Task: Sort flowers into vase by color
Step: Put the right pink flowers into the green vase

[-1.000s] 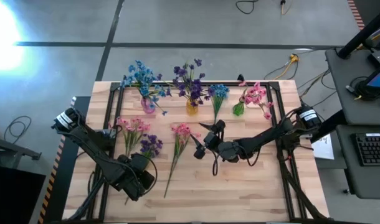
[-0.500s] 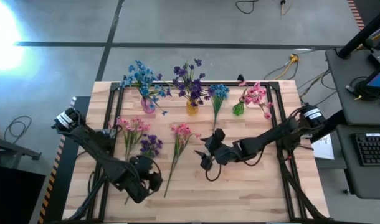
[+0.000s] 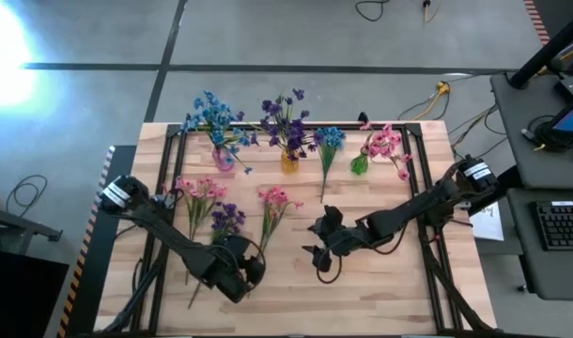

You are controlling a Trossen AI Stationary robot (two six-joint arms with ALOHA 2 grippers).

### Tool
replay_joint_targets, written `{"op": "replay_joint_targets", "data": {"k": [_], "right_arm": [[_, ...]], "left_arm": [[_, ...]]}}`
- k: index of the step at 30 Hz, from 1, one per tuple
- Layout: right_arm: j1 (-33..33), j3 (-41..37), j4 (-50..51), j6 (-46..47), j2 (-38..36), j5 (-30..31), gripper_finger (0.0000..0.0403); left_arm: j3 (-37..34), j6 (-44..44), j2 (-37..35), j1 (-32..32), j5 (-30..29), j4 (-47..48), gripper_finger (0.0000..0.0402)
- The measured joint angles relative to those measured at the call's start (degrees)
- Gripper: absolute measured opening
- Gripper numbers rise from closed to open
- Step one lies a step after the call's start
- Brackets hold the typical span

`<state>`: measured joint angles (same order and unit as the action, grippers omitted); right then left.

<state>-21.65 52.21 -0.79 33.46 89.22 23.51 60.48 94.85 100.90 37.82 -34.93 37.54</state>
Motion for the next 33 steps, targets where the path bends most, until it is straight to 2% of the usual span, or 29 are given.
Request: {"op": "replay_joint_targets", "data": {"k": [14,17,21,30,33], "right_arm": [[-0.88,0.00,1.00,0.66,-0.01,0.03,0.0286],[-0.88,0.00,0.98,0.67,-0.03,0.04,0.0286],[-0.88,0.00,1.01,0.62,-0.03,0.04,0.0286],[-0.96,0.00,2.94,0.45,-0.03,0.02,0.0286],[-1.08,0.00,3.85,0.45,-0.03,0.00,0.0286]], "left_arm": [[6.59,-5.73,10.38,-2.67,1.63,-0.48,0.0230],[7.41,-5.90,12.37,-2.95,1.85,-0.44,0.0218],[8.48,-5.98,14.43,-2.99,1.57,0.03,0.0172],[10.02,-4.19,15.45,-3.08,1.69,1.85,0.0022],[10.64,-4.18,15.50,-3.08,2.37,3.14,0.0006]]}}
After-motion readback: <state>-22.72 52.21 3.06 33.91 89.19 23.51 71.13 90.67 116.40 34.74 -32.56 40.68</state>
